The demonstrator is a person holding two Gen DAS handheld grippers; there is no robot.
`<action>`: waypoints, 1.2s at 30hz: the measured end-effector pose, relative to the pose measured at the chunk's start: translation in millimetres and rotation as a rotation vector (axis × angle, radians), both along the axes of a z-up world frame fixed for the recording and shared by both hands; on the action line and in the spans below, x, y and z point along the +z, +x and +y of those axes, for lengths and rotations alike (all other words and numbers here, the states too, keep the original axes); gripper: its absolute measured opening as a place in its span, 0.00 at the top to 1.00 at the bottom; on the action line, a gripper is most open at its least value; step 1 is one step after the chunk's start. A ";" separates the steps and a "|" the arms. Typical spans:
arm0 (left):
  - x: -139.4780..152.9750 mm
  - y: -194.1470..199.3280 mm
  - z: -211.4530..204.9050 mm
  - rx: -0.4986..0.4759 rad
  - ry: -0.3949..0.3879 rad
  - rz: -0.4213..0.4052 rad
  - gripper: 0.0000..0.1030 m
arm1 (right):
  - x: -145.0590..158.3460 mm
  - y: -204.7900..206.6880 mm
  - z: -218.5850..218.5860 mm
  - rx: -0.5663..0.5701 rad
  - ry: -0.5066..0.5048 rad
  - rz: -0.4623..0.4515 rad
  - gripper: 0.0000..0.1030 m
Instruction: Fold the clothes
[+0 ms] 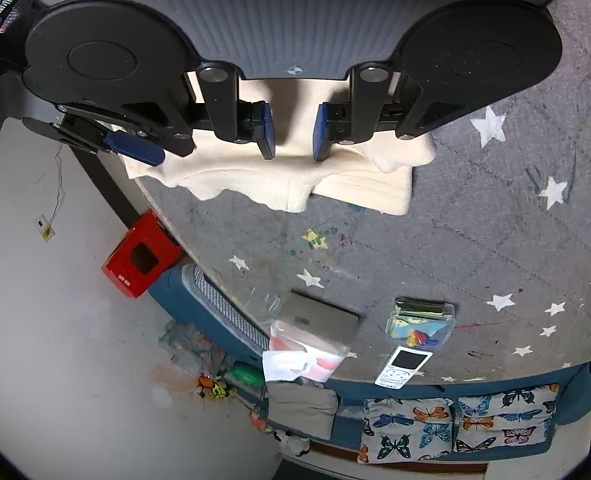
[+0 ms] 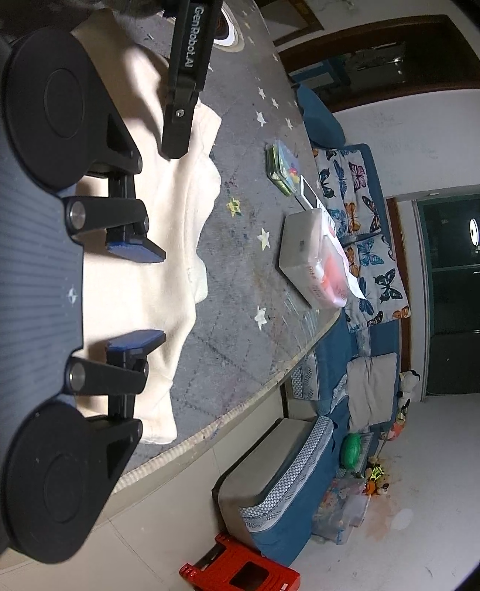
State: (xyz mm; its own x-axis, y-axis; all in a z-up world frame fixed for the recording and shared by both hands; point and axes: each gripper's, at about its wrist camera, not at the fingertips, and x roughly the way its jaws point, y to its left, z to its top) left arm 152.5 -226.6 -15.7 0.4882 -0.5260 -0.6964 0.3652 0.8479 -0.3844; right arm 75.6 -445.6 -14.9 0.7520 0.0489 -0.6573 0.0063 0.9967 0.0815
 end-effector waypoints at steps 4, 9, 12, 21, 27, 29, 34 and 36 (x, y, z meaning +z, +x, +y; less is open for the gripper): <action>10.5 -10.9 2.3 -0.014 0.007 -0.033 0.70 | 8.0 -10.1 3.6 0.010 -0.004 -0.016 0.52; 23.9 -30.7 7.8 -0.029 0.017 -0.073 0.58 | 17.8 -29.6 11.6 0.027 0.003 -0.035 0.46; 29.2 -43.1 15.1 -0.028 0.022 -0.087 0.53 | 22.5 -42.8 17.6 0.032 0.001 -0.045 0.39; 35.4 -79.2 39.3 -0.007 0.053 -0.103 0.43 | 26.7 -78.2 34.6 0.040 0.001 -0.056 0.25; 37.0 -101.3 50.6 -0.007 0.075 -0.127 0.32 | 25.1 -93.5 44.4 0.038 0.010 -0.054 0.19; 36.5 -106.4 53.2 -0.008 0.079 -0.131 0.28 | 25.1 -96.8 47.3 0.037 0.010 -0.053 0.18; 35.6 -117.8 59.2 -0.008 0.092 -0.143 0.22 | 27.4 -100.9 52.9 0.039 0.005 -0.057 0.15; 35.5 -120.8 61.5 -0.005 0.094 -0.147 0.19 | 28.0 -103.1 55.0 0.036 0.002 -0.060 0.14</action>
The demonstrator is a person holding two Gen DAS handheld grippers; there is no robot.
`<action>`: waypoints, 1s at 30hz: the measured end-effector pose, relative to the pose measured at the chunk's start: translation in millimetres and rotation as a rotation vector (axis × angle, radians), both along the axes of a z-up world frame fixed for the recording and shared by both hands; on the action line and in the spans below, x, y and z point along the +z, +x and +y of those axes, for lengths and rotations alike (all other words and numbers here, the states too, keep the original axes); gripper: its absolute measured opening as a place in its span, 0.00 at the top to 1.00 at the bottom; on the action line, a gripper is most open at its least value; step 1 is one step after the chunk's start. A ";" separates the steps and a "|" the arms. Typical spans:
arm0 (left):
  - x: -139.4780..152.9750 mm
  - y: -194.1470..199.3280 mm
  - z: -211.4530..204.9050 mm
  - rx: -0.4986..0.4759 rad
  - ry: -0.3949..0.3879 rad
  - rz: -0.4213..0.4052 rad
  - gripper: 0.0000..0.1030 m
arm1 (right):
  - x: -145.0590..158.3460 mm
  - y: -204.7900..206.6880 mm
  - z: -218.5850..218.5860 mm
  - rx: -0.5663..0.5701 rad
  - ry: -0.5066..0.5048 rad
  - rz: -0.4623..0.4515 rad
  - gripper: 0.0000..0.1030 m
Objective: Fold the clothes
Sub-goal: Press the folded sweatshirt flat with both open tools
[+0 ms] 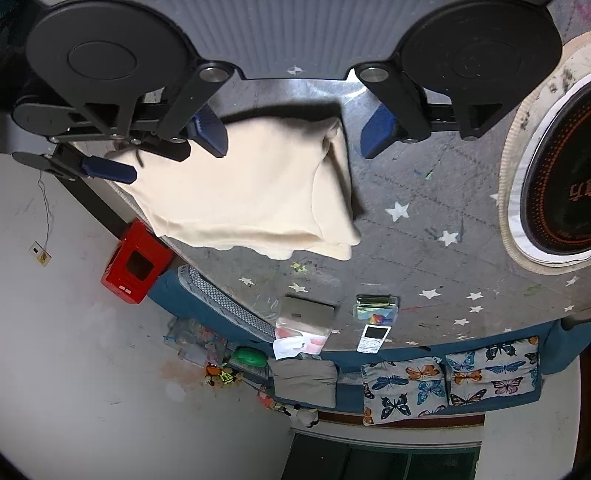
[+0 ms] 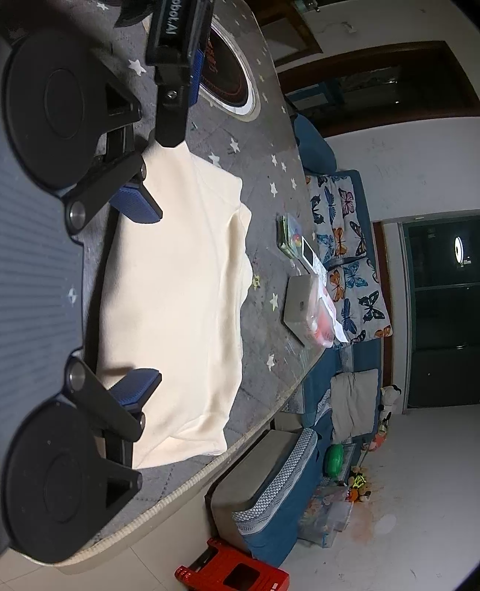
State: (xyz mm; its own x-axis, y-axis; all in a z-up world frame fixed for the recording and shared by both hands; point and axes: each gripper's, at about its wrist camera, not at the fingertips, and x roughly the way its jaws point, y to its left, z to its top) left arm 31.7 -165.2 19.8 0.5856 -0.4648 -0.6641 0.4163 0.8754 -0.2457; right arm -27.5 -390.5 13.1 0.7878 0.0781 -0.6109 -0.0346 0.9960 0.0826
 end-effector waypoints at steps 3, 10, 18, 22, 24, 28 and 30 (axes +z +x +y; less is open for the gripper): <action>-0.4 -3.3 3.8 0.006 0.000 -0.003 0.15 | 0.0 -3.1 2.7 0.000 -0.002 0.002 0.13; -2.2 -9.4 11.0 0.018 -0.002 -0.006 0.07 | -0.3 -8.1 9.9 -0.016 -0.021 0.003 0.04; -4.4 -19.7 16.6 0.020 0.000 -0.008 0.00 | 1.1 -13.5 14.9 -0.030 -0.036 0.003 0.00; -4.6 -23.7 17.4 0.017 0.000 -0.006 0.00 | 0.9 -15.6 16.1 -0.041 -0.044 0.004 0.00; -5.0 -25.6 18.0 0.017 0.003 -0.007 0.00 | 1.0 -17.1 16.1 -0.047 -0.046 0.003 0.00; -5.9 -28.5 20.5 0.023 0.010 -0.009 0.00 | 1.1 -19.6 16.4 -0.060 -0.053 0.002 0.00; -6.2 -30.0 22.0 0.026 0.013 -0.011 0.00 | 1.3 -21.0 16.6 -0.066 -0.058 0.001 0.00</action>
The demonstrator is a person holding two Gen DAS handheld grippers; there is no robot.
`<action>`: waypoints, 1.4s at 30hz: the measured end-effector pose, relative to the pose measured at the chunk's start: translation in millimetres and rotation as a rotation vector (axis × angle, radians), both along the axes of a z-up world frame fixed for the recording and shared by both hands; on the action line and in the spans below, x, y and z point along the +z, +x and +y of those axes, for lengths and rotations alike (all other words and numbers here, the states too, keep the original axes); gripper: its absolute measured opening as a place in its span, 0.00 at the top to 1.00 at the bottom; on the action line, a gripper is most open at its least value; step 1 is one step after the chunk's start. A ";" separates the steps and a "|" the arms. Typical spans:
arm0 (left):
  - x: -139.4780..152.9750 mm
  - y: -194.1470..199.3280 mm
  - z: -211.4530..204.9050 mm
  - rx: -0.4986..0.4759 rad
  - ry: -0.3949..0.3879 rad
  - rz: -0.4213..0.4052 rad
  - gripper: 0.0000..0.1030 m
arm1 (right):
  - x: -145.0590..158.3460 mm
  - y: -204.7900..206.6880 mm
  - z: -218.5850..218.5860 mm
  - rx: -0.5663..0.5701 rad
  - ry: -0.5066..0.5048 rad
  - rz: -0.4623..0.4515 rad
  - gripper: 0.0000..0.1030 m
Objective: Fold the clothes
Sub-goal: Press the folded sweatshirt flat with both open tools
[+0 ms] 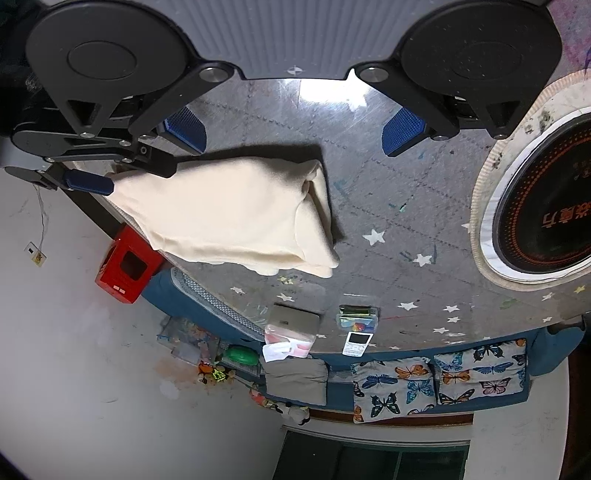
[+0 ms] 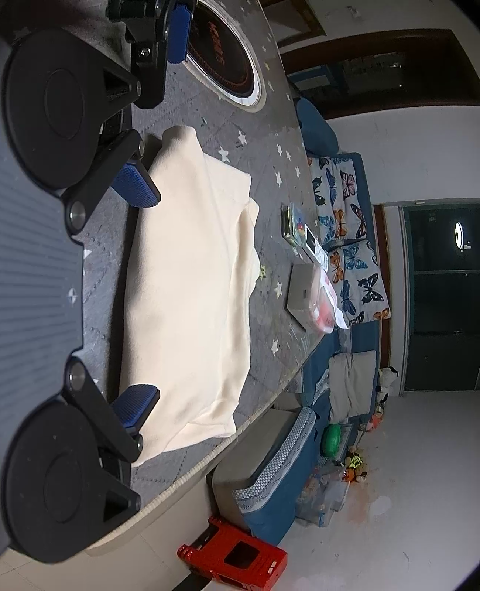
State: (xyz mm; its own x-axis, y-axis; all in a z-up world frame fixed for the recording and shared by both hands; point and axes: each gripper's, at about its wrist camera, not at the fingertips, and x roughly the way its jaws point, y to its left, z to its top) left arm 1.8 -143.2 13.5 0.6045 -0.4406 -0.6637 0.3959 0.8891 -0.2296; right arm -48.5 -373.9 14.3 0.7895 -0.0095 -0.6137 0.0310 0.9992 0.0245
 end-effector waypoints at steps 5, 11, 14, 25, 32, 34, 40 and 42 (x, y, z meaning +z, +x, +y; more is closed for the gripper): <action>-0.5 -4.5 2.9 0.006 0.011 -0.007 0.00 | -0.8 -1.4 1.1 -0.010 -0.021 0.008 0.00; -1.8 -8.6 4.3 0.017 0.031 -0.011 0.00 | -0.9 -3.5 1.9 -0.017 -0.022 0.010 0.00; -1.8 -10.4 4.6 0.021 0.040 -0.018 0.00 | -0.8 -4.9 1.2 -0.023 -0.023 0.010 0.00; -2.5 -18.0 5.2 0.029 0.044 -0.021 0.00 | -0.8 -10.8 2.1 -0.034 -0.012 0.013 0.00; -3.1 -22.9 5.6 0.032 0.044 -0.021 0.00 | -2.7 -14.5 4.3 -0.037 -0.004 0.018 0.00; -3.2 -24.1 5.2 0.030 0.044 -0.021 0.00 | -3.0 -16.0 5.4 -0.037 -0.002 0.017 0.00; -2.9 -27.6 3.0 0.027 0.046 -0.024 0.00 | -4.2 -20.0 6.4 -0.041 0.008 0.019 0.00; -3.5 -28.5 2.2 0.027 0.047 -0.023 0.00 | -4.9 -21.5 7.0 -0.042 0.008 0.022 0.00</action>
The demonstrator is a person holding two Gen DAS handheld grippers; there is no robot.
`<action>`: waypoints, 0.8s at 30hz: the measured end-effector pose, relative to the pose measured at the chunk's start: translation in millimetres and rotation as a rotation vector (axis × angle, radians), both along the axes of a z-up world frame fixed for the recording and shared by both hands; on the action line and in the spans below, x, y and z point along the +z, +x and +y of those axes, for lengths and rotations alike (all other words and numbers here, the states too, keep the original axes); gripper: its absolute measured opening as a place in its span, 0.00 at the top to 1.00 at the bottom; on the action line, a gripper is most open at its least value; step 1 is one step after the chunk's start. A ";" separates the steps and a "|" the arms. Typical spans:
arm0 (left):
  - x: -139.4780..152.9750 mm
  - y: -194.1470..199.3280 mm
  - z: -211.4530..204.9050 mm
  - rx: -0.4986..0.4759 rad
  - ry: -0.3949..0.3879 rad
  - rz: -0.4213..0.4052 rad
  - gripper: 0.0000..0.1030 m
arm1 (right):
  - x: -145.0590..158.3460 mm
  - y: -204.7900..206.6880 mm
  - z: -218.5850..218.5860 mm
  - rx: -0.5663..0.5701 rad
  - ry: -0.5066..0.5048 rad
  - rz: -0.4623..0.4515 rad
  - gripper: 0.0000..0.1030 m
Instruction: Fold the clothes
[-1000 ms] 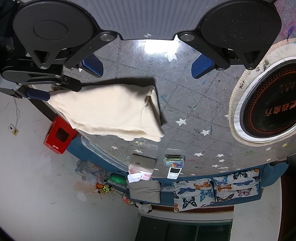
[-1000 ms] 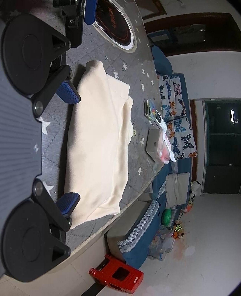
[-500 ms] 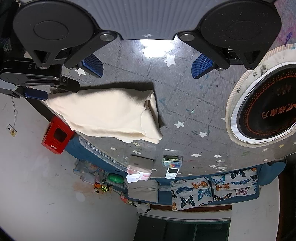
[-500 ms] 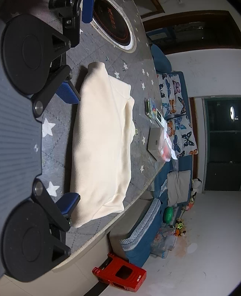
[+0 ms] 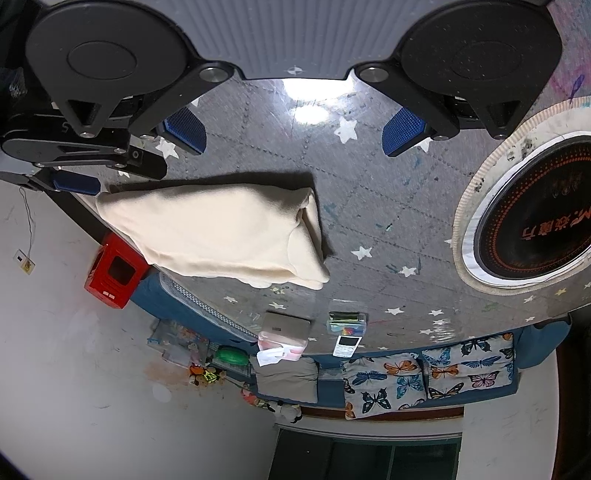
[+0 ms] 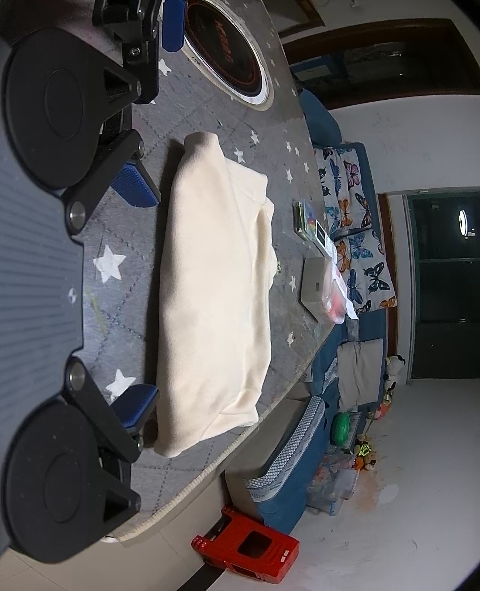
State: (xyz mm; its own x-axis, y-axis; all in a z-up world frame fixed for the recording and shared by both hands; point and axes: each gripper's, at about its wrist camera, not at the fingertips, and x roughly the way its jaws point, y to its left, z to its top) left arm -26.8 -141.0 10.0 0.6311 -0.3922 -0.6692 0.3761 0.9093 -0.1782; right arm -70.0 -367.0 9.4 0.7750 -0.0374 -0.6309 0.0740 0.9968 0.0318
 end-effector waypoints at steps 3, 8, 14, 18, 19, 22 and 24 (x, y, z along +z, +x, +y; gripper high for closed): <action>-0.1 -1.4 -1.2 -0.002 0.001 0.001 0.00 | -0.2 -2.3 0.4 -0.004 0.002 0.002 0.00; -0.2 -4.2 -3.4 -0.001 0.010 -0.007 0.00 | -0.2 -6.7 0.1 -0.012 0.005 0.006 0.00; 0.0 -5.1 -5.8 -0.001 0.016 -0.011 0.00 | -1.7 -11.2 -0.3 -0.028 0.009 0.018 0.00; 0.2 -5.8 -7.5 -0.004 0.020 -0.013 0.00 | -1.8 -13.9 0.2 -0.038 0.006 0.017 0.00; -0.1 -5.7 -8.1 -0.004 0.022 -0.013 0.00 | -2.2 -15.0 -0.2 -0.043 0.010 0.017 0.00; -0.9 -5.6 -9.8 -0.005 0.025 -0.013 0.00 | -3.1 -16.7 -0.7 -0.052 0.018 0.019 0.00; -1.2 -5.6 -10.8 -0.006 0.026 -0.013 0.00 | -3.7 -17.7 -0.8 -0.054 0.019 0.021 0.00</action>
State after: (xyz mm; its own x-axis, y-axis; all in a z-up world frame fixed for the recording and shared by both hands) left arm -32.4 -151.9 8.8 0.6373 -0.3788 -0.6711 0.3839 0.9112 -0.1497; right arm -87.7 -367.8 5.7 0.7587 -0.0671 -0.6479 0.1289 0.9905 0.0484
